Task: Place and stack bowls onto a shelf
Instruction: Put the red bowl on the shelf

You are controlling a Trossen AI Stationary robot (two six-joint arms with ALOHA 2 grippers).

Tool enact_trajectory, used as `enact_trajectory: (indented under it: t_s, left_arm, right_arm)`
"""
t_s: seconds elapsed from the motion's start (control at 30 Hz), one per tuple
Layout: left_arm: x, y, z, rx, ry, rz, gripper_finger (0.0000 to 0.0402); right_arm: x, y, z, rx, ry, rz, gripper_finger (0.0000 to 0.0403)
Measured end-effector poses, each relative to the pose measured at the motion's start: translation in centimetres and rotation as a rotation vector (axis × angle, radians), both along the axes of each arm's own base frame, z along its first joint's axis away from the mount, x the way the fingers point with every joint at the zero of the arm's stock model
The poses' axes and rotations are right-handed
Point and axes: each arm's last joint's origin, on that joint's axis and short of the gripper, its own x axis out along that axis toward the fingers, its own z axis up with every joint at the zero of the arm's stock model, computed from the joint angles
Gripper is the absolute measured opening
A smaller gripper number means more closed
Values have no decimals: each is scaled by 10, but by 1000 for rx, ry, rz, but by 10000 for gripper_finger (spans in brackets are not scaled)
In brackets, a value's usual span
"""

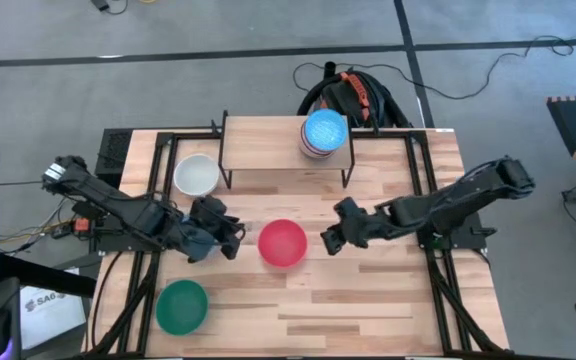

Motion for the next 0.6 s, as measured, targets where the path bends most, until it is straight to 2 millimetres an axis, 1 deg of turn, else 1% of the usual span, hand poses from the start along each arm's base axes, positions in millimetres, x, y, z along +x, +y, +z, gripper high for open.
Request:
enact_trajectory:
  t_s: [0.07,0.17,0.23,0.3,0.47,0.6]
  left_arm:
    - [2,4,-4,-20,-9,35,101]
    - [5,14,-8,-33,-4,94,111]
    - [7,20,-8,-34,-9,126,116]
    - [9,27,-8,-37,-11,154,118]
    - [11,34,-8,-76,-13,174,119]
    - [11,34,-9,-68,8,153,119]
  right_arm:
    - [12,-9,-4,1,-18,26,173]
    - [28,-26,-13,46,-30,61,173]
    - [38,-37,-23,70,-26,81,173]
    - [44,-45,-36,63,18,93,173]
    - [58,-51,-61,56,74,141,173]
    - [67,-50,-69,39,81,161,173]
